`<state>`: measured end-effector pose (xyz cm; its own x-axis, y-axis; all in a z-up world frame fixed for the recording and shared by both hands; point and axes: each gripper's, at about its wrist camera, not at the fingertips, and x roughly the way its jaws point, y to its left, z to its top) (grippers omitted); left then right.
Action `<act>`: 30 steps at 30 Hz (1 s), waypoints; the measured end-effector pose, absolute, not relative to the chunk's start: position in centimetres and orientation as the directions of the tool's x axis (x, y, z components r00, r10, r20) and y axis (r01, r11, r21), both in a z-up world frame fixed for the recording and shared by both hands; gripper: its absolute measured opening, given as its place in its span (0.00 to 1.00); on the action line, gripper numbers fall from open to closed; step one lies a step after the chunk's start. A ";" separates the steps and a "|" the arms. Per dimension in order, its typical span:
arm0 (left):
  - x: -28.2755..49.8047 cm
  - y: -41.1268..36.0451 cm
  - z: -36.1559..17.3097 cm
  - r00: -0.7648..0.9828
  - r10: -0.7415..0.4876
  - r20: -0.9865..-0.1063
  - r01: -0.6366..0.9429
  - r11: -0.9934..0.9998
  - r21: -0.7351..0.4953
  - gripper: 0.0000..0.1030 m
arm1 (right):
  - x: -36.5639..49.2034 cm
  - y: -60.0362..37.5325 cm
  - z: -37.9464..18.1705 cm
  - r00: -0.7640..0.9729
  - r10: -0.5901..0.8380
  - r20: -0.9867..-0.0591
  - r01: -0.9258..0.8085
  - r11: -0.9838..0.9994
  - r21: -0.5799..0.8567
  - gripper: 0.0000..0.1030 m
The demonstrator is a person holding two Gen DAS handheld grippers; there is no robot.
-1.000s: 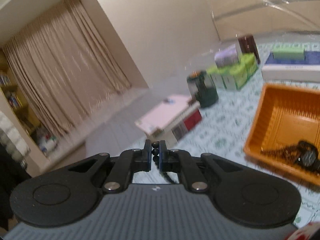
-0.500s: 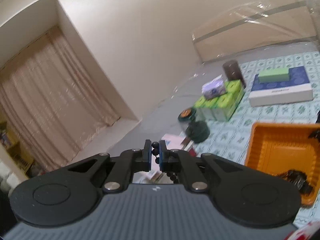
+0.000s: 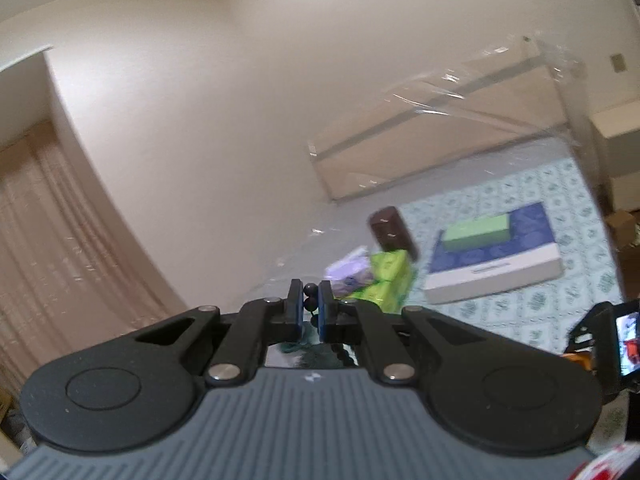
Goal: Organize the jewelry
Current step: 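Lift the dark bead necklace high and swing it over the tray, then lower the dark bead necklace into the tray and open the left tool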
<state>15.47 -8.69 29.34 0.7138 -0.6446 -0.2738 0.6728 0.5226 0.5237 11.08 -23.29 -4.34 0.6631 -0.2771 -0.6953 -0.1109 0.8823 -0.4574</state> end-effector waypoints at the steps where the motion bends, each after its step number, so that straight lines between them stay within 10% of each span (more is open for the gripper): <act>1: 15.6 -9.5 28.7 0.703 -0.647 -0.296 0.685 0.502 0.528 0.06 | 11.1 -23.3 -4.3 0.664 -0.276 -0.695 -0.112 0.883 -0.456 0.06; 16: 18.5 -17.1 12.6 0.563 -0.485 -0.670 0.815 0.190 0.548 0.06 | 11.1 -23.3 -4.3 0.668 -0.270 -0.694 -0.120 0.881 -0.458 0.05; 30: 21.6 -17.8 8.9 0.487 -0.482 -0.728 0.873 0.282 0.398 0.06 | 11.2 -23.4 -4.4 0.665 -0.269 -0.696 -0.119 0.883 -0.455 0.06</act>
<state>21.56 -17.76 8.91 0.4873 -0.4820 -0.7282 0.8731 0.2819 0.3977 11.25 -23.42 -4.42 0.6654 -0.2691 -0.6963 -0.1189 0.8827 -0.4547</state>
